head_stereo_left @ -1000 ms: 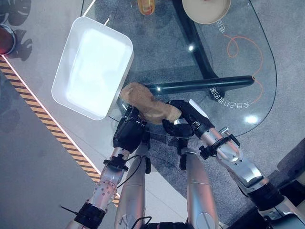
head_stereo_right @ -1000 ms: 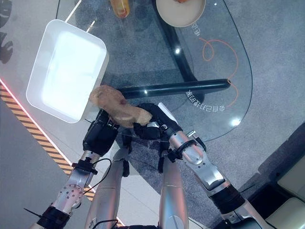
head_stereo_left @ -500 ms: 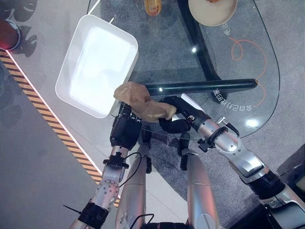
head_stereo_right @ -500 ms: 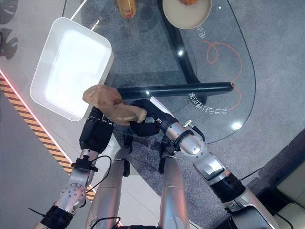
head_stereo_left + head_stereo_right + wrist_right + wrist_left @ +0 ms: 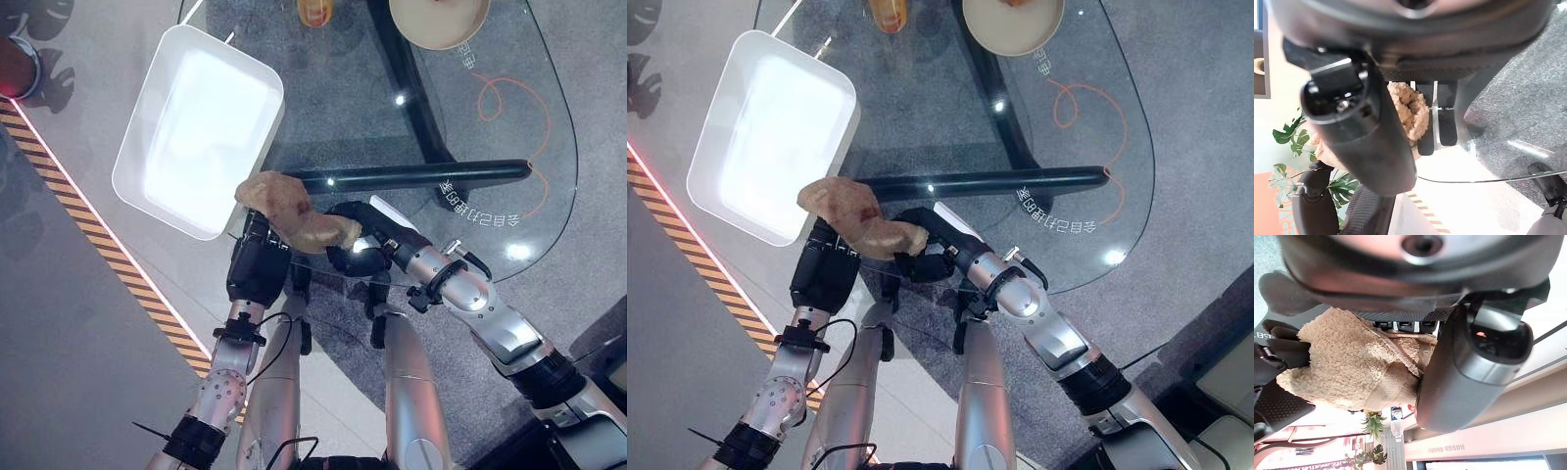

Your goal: Wipe the table with a cloth and put it in the basket.

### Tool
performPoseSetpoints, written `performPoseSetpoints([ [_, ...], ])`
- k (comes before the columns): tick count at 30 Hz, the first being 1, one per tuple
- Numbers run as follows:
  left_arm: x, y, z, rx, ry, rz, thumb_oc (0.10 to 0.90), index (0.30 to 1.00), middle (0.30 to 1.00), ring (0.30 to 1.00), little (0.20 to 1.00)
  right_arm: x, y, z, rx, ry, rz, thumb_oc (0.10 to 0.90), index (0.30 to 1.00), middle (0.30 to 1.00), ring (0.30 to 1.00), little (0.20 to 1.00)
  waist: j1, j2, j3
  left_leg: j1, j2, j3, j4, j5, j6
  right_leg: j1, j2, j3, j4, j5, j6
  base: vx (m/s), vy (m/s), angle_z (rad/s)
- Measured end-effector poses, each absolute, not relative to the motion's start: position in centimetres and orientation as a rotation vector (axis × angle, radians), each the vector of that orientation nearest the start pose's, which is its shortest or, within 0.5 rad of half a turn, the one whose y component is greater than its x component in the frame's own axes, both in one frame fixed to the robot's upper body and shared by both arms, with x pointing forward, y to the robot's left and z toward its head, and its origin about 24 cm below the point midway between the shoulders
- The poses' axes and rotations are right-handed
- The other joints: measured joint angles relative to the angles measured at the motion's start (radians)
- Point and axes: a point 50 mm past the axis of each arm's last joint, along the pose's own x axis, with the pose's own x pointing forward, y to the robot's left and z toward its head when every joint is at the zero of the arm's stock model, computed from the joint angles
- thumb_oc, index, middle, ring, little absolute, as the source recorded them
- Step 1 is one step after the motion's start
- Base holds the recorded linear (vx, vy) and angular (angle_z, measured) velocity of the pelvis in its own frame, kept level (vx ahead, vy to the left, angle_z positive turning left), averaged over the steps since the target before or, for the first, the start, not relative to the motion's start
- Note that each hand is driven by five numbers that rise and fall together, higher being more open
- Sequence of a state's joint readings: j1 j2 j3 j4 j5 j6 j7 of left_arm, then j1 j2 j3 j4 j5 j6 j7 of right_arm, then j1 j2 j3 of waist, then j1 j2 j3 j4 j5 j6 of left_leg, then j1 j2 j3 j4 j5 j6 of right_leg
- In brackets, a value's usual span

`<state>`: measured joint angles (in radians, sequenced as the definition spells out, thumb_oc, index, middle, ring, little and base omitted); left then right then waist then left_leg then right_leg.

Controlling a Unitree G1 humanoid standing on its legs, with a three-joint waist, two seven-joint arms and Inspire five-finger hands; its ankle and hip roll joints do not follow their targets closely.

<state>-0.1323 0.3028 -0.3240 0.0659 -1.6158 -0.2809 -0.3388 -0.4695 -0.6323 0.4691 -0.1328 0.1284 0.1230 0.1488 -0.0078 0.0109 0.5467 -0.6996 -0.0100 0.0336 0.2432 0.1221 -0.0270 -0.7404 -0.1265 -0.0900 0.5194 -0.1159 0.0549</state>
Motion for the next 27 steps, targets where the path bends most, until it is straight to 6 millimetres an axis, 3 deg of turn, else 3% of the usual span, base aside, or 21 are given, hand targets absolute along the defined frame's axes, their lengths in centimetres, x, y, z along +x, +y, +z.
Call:
performPoseSetpoints([
  [1,26.9,14.7,7.0,-1.265,-0.226,-0.363,0.800,0.900,0.900,0.900,0.900,29.7,-11.8,14.7,-0.622,-0.254,0.606,0.100,0.300,0.300,0.300,0.200,0.000,0.000,0.000,0.000,0.000,-0.001,0.000,0.000,0.000,0.000,0.000,-0.002,0.001,0.000,0.000,0.01,0.011,0.04],
  [2,26.9,14.7,7.0,-1.259,-0.231,-0.364,0.685,0.801,0.801,0.801,0.785,29.7,-11.8,14.7,-0.623,-0.255,0.606,0.100,0.300,0.300,0.300,0.200,0.001,-0.001,0.000,0.000,0.000,-0.002,0.000,0.000,0.000,0.000,0.000,-0.002,0.001,0.000,-0.001,0.00,0.000,0.00],
  [3,26.9,14.7,7.1,-1.259,-0.232,-0.364,0.325,0.493,0.493,0.493,0.425,29.7,-11.8,14.7,-0.623,-0.256,0.606,0.100,0.300,0.300,0.300,0.200,0.001,-0.001,0.000,0.000,0.000,-0.002,0.000,0.000,0.000,0.000,0.000,-0.003,0.002,0.000,-0.001,0.00,0.000,0.00],
  [4,26.9,14.8,7.1,-1.258,-0.234,-0.365,0.100,0.300,0.300,0.300,0.200,29.7,-11.8,14.8,-0.627,-0.260,0.606,0.100,0.300,0.300,0.300,0.200,0.000,-0.001,0.000,0.000,0.000,-0.003,0.000,0.000,0.000,0.000,-0.001,-0.004,0.002,-0.001,-0.001,0.00,0.000,0.00],
  [17,27.4,15.1,7.8,-1.244,-0.271,-0.368,0.100,0.300,0.300,0.300,0.200,28.9,-10.3,14.9,-0.629,-0.285,0.698,0.100,0.300,0.300,0.300,0.200,-0.018,-0.006,0.000,-0.004,-0.001,-0.014,0.000,0.003,-0.004,0.000,-0.001,-0.012,0.004,-0.002,-0.004,0.00,0.001,0.01],
  [27,27.4,14.8,7.8,-1.255,-0.270,-0.370,0.100,0.300,0.300,0.300,0.200,28.9,-10.3,14.9,-0.629,-0.285,0.695,0.100,0.300,0.300,0.300,0.200,-0.024,-0.006,0.000,-0.004,-0.001,-0.015,0.000,0.003,-0.004,0.000,-0.001,-0.012,0.004,-0.003,-0.004,0.00,0.000,0.00],
])
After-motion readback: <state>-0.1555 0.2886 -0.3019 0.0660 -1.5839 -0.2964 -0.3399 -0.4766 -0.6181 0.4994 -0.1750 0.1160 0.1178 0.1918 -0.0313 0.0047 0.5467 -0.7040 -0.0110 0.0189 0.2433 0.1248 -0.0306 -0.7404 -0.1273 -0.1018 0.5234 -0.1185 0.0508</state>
